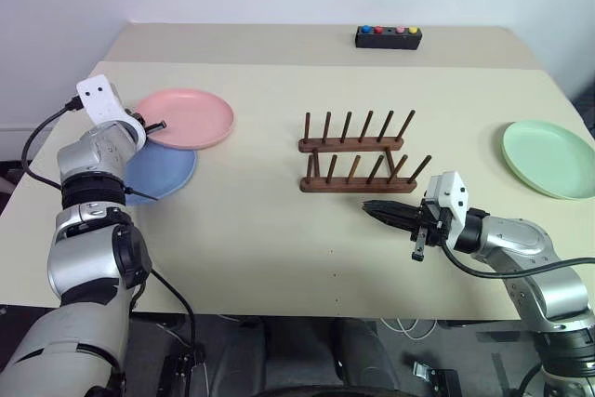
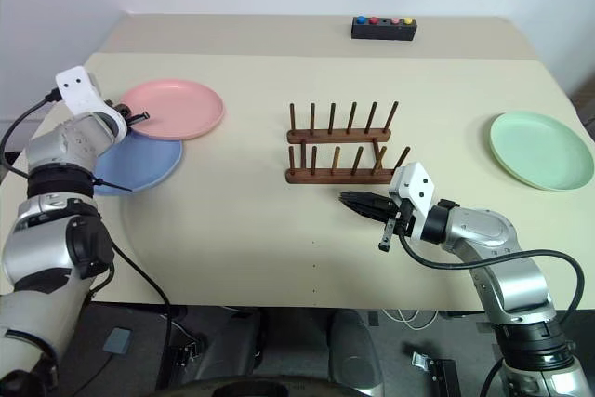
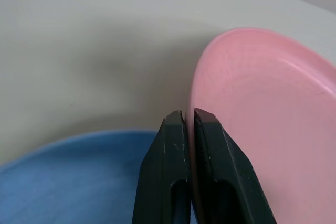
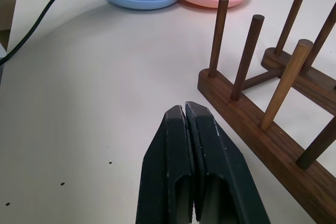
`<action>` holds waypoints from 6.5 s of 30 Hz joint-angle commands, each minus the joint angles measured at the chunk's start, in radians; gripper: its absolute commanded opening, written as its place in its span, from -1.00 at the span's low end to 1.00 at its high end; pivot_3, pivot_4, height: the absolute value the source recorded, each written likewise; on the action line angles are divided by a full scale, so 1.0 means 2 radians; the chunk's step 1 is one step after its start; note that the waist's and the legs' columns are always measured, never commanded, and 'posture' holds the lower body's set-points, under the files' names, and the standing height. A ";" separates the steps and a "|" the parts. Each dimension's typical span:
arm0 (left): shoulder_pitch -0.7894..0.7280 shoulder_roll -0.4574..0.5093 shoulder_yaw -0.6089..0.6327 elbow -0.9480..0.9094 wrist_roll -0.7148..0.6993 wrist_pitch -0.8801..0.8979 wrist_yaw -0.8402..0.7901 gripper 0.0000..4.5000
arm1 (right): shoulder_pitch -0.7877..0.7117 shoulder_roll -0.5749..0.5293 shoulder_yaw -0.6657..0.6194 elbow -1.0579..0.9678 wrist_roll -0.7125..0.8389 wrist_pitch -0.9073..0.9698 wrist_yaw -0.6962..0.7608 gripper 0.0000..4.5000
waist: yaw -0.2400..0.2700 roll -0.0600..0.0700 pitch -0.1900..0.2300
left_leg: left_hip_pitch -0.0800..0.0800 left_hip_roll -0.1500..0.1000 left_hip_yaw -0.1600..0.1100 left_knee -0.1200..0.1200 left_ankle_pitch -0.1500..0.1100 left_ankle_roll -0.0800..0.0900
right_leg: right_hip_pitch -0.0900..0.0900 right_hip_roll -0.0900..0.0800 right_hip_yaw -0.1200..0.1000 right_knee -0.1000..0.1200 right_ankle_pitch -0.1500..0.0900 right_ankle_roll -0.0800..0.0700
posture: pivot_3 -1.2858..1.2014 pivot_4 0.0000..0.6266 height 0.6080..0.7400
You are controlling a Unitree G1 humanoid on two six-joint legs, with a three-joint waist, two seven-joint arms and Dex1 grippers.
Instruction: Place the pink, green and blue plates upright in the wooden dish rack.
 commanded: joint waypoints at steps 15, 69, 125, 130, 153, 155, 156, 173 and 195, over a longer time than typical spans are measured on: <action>0.145 -0.097 -0.014 -0.427 -0.049 -0.142 -0.045 -0.99 | -0.158 0.021 0.037 -0.069 -0.029 0.039 -0.079 -1.00 | 0.001 0.000 0.000 | -0.001 0.000 0.000 0.000 0.000 0.000 | -0.002 0.000 0.000 0.000 0.000 0.000 | 0.03 -0.52 0.91; 0.160 -0.224 -0.118 -0.582 -0.034 -0.131 -0.020 -0.52 | -0.320 0.078 0.160 0.185 -0.460 -0.339 -0.247 -1.00 | 0.001 0.000 0.000 | -0.005 0.000 0.000 0.001 0.000 -0.001 | -0.004 0.000 0.000 0.000 0.001 0.000 | 0.03 -0.52 0.91; 0.405 -0.012 -0.235 -0.609 -0.068 -0.082 -0.364 0.99 | -0.151 0.011 -0.207 0.066 0.392 0.230 -0.175 -1.00 | 0.001 0.001 0.000 | -0.005 0.000 0.000 0.001 0.000 0.000 | -0.004 0.000 0.000 0.000 0.000 -0.001 | 0.03 -0.52 0.91; 0.406 -0.015 -0.234 -0.617 -0.074 -0.083 -0.368 0.99 | -0.156 0.017 -0.210 0.076 0.391 0.234 -0.188 -1.00 | 0.001 0.001 0.000 | -0.005 0.000 0.000 0.001 0.000 0.000 | -0.004 0.000 0.000 0.000 0.000 -0.001 | 0.03 -0.52 0.91; 0.404 -0.024 -0.240 -0.622 -0.068 -0.081 -0.370 1.00 | -0.184 0.012 -0.263 0.121 0.344 0.155 -0.218 0.98 | 0.001 0.001 0.000 | -0.005 0.000 0.000 0.001 0.000 0.000 | -0.004 0.000 0.000 0.000 0.000 -0.001 | 0.03 -0.52 0.91; 0.405 -0.024 -0.239 -0.622 -0.067 -0.081 -0.369 1.00 | -0.184 -0.003 -0.281 0.133 0.321 0.134 -0.214 0.98 | 0.002 0.001 0.000 | -0.005 0.000 0.000 0.001 0.000 0.000 | -0.004 0.000 0.000 0.000 0.000 -0.001 | 0.03 -0.52 0.91; 0.406 -0.024 -0.238 -0.623 -0.067 -0.081 -0.368 1.00 | -0.182 -0.012 -0.288 0.142 0.309 0.127 -0.214 0.98 | 0.002 0.001 0.000 | -0.005 0.000 0.000 0.001 0.000 0.000 | -0.004 0.000 0.000 0.000 0.000 -0.001 | 0.03 -0.52 0.91; 0.388 -0.031 -0.253 -0.606 -0.061 -0.089 -0.377 1.00 | -0.133 -0.145 -0.084 0.386 -0.147 -0.101 -0.202 0.98 | -0.002 0.005 -0.001 | -0.004 0.000 0.001 0.001 0.000 0.000 | -0.004 0.000 0.001 0.000 0.000 -0.001 | 0.03 -0.52 0.91; 0.401 -0.029 -0.253 -0.617 -0.055 -0.086 -0.369 1.00 | -0.245 -0.130 -0.012 0.636 -0.281 -0.204 -0.234 -0.98 | -0.002 0.005 -0.001 | -0.004 0.000 0.001 0.002 0.000 0.000 | -0.003 0.000 0.001 0.000 0.000 -0.001 | 0.03 -0.52 0.91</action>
